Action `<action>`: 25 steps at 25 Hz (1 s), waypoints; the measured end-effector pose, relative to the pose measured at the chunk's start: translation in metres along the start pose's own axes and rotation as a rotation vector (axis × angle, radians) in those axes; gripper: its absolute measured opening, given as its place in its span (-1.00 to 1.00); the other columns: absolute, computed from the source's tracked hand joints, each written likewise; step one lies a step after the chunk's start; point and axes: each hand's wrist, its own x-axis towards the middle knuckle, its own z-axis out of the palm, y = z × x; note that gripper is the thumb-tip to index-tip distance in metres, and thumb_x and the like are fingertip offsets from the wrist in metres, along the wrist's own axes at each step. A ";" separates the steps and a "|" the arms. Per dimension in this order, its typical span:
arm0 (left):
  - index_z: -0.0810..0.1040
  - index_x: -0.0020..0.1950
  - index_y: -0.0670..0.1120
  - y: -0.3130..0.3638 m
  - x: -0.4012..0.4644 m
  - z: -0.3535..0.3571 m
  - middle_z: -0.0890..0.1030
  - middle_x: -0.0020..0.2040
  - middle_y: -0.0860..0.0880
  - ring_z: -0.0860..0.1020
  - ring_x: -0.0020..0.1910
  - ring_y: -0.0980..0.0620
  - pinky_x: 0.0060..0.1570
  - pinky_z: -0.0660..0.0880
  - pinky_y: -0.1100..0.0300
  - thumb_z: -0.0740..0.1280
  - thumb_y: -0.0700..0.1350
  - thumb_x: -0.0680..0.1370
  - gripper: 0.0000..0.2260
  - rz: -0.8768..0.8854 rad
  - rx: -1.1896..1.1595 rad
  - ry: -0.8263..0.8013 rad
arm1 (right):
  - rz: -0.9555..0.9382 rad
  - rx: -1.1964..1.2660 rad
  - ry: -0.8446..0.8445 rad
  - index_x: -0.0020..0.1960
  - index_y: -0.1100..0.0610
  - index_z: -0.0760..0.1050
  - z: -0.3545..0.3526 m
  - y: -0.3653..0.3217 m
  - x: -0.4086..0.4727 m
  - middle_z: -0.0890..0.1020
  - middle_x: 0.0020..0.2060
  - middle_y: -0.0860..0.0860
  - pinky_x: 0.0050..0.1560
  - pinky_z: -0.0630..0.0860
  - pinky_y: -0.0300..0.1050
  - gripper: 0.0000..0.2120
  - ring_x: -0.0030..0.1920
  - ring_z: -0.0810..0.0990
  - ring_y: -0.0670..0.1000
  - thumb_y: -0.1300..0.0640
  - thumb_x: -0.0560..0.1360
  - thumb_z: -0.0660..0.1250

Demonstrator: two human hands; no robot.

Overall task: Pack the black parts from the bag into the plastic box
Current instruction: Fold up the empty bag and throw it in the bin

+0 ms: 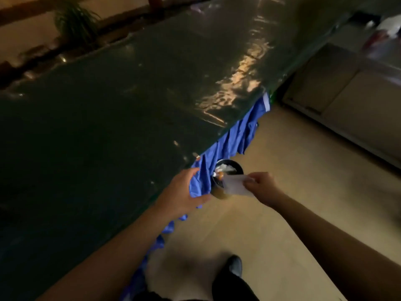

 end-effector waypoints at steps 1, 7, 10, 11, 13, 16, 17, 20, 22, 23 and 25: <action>0.42 0.47 -0.19 0.002 0.016 0.017 0.53 0.36 -0.18 0.50 0.35 -0.11 0.39 0.35 0.07 0.65 -0.04 0.36 -0.25 -0.003 0.036 0.012 | 0.018 -0.028 0.004 -0.27 0.03 0.63 -0.006 0.016 0.015 0.65 -0.29 0.15 -0.23 0.43 -0.02 -0.80 -0.19 0.62 0.09 0.20 0.52 0.38; 0.44 0.44 -0.21 -0.034 0.122 0.103 0.60 0.22 -0.21 0.55 0.24 -0.18 0.16 0.27 0.27 0.65 0.01 0.34 -0.23 -0.046 0.125 -0.093 | 0.018 -0.123 0.075 0.14 0.15 0.67 0.008 0.093 0.122 0.71 0.01 0.24 -0.07 0.55 0.01 -0.77 0.01 0.67 0.28 0.19 0.53 0.34; 0.40 0.47 -0.02 -0.062 0.171 0.145 0.56 0.29 -0.05 0.49 0.28 0.02 0.15 0.32 0.25 0.51 0.28 0.33 -0.20 -0.093 0.088 -0.169 | 0.014 -0.186 0.062 0.21 0.21 0.55 0.032 0.130 0.185 0.67 0.03 0.28 -0.11 0.53 0.05 -0.74 -0.01 0.64 0.31 0.24 0.53 0.31; 0.38 0.48 0.03 -0.073 0.187 0.162 0.53 0.34 -0.01 0.47 0.31 0.05 0.17 0.34 0.22 0.44 0.35 0.32 -0.19 -0.110 0.074 -0.189 | 0.024 -0.208 0.071 0.20 0.23 0.53 0.044 0.144 0.208 0.65 0.03 0.30 -0.13 0.51 0.05 -0.75 -0.02 0.64 0.32 0.26 0.52 0.31; 0.37 0.48 0.06 -0.098 0.216 0.198 0.50 0.40 0.01 0.45 0.36 0.05 0.22 0.38 0.17 0.39 0.40 0.31 -0.18 -0.142 0.053 -0.217 | 0.006 -0.230 0.113 0.13 0.28 0.53 0.075 0.171 0.256 0.62 -0.02 0.32 -0.18 0.51 0.07 -0.79 -0.07 0.63 0.36 0.30 0.50 0.35; 0.36 0.49 0.06 -0.132 0.248 0.247 0.49 0.43 0.04 0.45 0.39 0.06 0.32 0.43 0.07 0.38 0.39 0.32 -0.19 -0.170 0.026 -0.221 | -0.033 -0.281 0.098 0.14 0.29 0.53 0.136 0.221 0.324 0.58 0.02 0.34 -0.16 0.58 0.19 -0.78 -0.03 0.61 0.39 0.27 0.52 0.36; 0.35 0.50 0.06 -0.145 0.255 0.262 0.49 0.43 0.05 0.44 0.39 0.08 0.33 0.43 0.05 0.37 0.39 0.33 -0.19 -0.172 0.018 -0.224 | -0.002 -0.327 0.056 0.23 0.26 0.50 0.159 0.240 0.346 0.55 0.11 0.32 -0.07 0.58 0.22 -0.74 0.07 0.58 0.37 0.20 0.57 0.31; 0.34 0.47 0.09 -0.173 0.258 0.286 0.51 0.41 0.09 0.46 0.37 0.12 0.30 0.43 0.13 0.37 0.36 0.37 -0.26 -0.155 -0.015 -0.198 | 0.034 -0.454 -0.007 0.37 0.24 0.42 0.222 0.292 0.394 0.47 0.24 0.27 0.04 0.54 0.26 -0.66 0.25 0.48 0.33 0.15 0.62 0.25; 0.34 0.46 0.12 -0.194 0.258 0.299 0.52 0.38 0.11 0.48 0.36 0.14 0.28 0.45 0.13 0.39 0.31 0.40 -0.32 -0.157 -0.020 -0.156 | 0.088 -0.471 -0.041 0.42 0.27 0.39 0.264 0.315 0.419 0.44 0.29 0.26 0.10 0.53 0.27 -0.64 0.29 0.46 0.32 0.18 0.65 0.18; 0.35 0.45 0.12 -0.199 0.257 0.303 0.53 0.37 0.11 0.49 0.34 0.15 0.27 0.45 0.15 0.40 0.29 0.42 -0.34 -0.158 -0.016 -0.137 | 0.125 -0.468 -0.068 0.44 0.27 0.38 0.282 0.323 0.426 0.43 0.31 0.26 0.12 0.53 0.26 -0.63 0.31 0.45 0.30 0.20 0.66 0.14; 0.36 0.45 0.10 -0.208 0.257 0.309 0.55 0.34 0.11 0.49 0.33 0.17 0.26 0.44 0.21 0.43 0.23 0.44 -0.37 -0.154 -0.003 -0.119 | 0.199 -0.474 -0.138 0.44 0.24 0.41 0.307 0.333 0.432 0.45 0.34 0.22 0.16 0.53 0.20 -0.64 0.33 0.47 0.26 0.22 0.67 0.12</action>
